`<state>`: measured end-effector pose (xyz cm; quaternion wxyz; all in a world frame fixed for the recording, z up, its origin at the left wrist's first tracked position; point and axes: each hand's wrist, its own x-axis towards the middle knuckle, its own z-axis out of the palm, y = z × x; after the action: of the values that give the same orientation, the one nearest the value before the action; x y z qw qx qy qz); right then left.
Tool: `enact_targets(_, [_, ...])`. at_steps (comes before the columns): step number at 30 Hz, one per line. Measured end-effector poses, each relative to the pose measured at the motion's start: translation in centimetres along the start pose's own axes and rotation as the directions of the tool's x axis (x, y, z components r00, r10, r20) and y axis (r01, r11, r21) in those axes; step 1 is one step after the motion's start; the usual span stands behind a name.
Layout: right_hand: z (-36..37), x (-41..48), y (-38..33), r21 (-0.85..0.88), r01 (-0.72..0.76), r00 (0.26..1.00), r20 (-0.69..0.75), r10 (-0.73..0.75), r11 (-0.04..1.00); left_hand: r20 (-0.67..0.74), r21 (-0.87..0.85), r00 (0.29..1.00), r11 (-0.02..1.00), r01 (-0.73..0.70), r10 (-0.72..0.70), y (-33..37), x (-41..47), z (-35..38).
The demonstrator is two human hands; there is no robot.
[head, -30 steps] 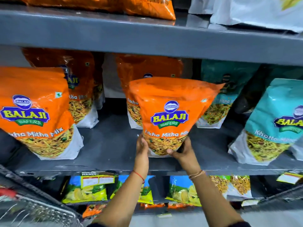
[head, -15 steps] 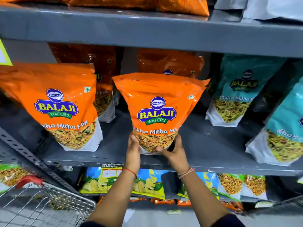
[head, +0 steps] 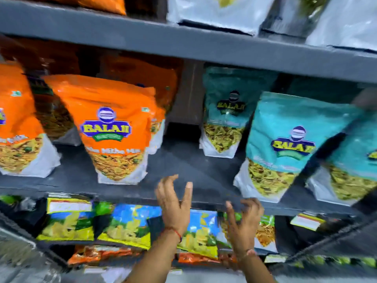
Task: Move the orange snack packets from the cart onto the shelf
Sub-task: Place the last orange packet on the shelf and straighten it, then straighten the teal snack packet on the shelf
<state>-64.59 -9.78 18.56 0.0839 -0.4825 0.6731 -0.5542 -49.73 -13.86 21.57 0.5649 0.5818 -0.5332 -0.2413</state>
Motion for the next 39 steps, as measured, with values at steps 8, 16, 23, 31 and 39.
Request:
enact_targets(8, [-10.7, 12.3, 7.9, 0.07, -0.292, 0.912, 0.321, 0.255, 0.954, 0.737, -0.041, 0.658, 0.961, 0.274, -0.156, 4.8, 0.3, 13.3])
enact_targets(16, [-6.5, 13.1, 7.1, 0.186, -0.401, 0.76, 0.615, 0.212, 0.897, 0.602, -0.089, 0.766, 0.933, 0.347, -0.227, 3.5, 1.5, 11.7])
enact_targets(23, [-1.5, 10.9, 3.8, 0.216, -0.356, 0.756, 0.638, 0.144, 0.909, 0.562, -0.1, 0.78, 0.913, 0.394, -0.275, 0.1, 4.4, 7.1])
enact_targets(31, [-5.2, 7.5, 4.5, 0.205, -0.253, 0.922, 0.348, 0.171, 0.946, 0.112, 0.084, 0.991, 0.994, 0.068, -0.077, 0.4, 0.9, 5.8])
enact_targets(39, [-16.9, 12.2, 11.5, 0.172, -0.216, 0.851, -0.449, 0.272, 0.961, 0.489, 0.054, 0.816, 0.923, -0.381, 0.308, 7.2, -6.8, 16.3])
